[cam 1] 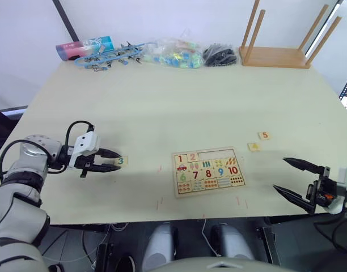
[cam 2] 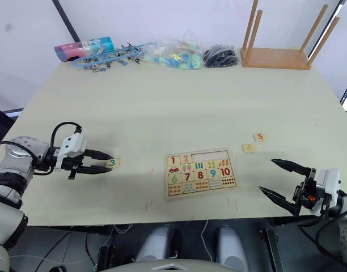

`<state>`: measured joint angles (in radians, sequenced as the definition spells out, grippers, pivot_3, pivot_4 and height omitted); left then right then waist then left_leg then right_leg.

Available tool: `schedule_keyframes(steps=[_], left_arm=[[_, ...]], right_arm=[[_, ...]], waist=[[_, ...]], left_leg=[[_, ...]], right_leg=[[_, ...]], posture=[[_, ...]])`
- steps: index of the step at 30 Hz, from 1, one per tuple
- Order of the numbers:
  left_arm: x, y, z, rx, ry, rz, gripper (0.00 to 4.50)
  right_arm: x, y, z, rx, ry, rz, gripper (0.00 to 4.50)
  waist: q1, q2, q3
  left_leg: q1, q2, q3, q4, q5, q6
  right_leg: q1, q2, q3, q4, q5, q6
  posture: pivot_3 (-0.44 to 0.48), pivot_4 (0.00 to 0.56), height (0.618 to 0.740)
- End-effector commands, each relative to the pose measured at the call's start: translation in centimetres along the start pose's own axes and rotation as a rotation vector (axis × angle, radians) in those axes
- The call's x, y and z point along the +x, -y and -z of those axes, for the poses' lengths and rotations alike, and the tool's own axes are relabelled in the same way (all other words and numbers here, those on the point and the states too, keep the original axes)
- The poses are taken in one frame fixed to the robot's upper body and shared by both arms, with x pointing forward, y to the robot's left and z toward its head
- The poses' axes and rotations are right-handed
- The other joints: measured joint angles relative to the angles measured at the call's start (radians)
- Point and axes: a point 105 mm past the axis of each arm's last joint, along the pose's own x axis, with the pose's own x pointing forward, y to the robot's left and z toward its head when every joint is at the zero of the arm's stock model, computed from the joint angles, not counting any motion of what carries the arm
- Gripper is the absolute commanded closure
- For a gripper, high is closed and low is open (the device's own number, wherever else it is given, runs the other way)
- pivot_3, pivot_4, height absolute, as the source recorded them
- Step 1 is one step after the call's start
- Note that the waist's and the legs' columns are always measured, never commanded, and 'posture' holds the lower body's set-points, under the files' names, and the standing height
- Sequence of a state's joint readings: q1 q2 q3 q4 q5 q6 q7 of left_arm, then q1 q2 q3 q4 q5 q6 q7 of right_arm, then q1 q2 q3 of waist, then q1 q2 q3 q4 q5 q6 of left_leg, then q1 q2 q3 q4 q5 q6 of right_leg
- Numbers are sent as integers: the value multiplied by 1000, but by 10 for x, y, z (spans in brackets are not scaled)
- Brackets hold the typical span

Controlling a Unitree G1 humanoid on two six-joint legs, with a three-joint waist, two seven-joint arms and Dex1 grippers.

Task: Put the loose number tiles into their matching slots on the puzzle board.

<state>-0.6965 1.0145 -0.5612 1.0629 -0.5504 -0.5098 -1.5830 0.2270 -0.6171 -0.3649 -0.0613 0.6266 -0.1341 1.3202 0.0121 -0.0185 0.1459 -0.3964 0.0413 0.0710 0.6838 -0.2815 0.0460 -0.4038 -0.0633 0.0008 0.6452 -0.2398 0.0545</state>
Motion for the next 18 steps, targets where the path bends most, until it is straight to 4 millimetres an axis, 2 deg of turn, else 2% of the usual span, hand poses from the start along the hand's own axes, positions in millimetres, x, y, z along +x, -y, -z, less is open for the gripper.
schedule_keyframes(steps=[1,2,6,18], left_arm=[[-2,11,10,-28,-47,58,2495],[-2,11,10,-29,-47,58,2495],[-3,10,10,-27,-51,57,3554],[-7,7,7,-5,-42,33,3553]], right_arm=[[1,1,-5,-22,11,-5,0],[1,1,-5,-22,12,-6,0],[0,2,-5,-24,13,-6,0],[0,-3,-9,-14,52,-49,0]], waist=[[0,0,0],[0,0,0],[0,0,0],[0,0,0]], left_leg=[[0,0,0,0,0,0],[0,0,0,0,0,0],[0,0,0,0,0,0],[0,0,0,0,0,0]], right_leg=[[0,0,0,0,0,0],[0,0,0,0,0,0],[0,0,0,0,0,0],[0,0,0,0,0,0]], posture=[[0,150,737],[0,150,737],[0,150,737],[0,150,737]])
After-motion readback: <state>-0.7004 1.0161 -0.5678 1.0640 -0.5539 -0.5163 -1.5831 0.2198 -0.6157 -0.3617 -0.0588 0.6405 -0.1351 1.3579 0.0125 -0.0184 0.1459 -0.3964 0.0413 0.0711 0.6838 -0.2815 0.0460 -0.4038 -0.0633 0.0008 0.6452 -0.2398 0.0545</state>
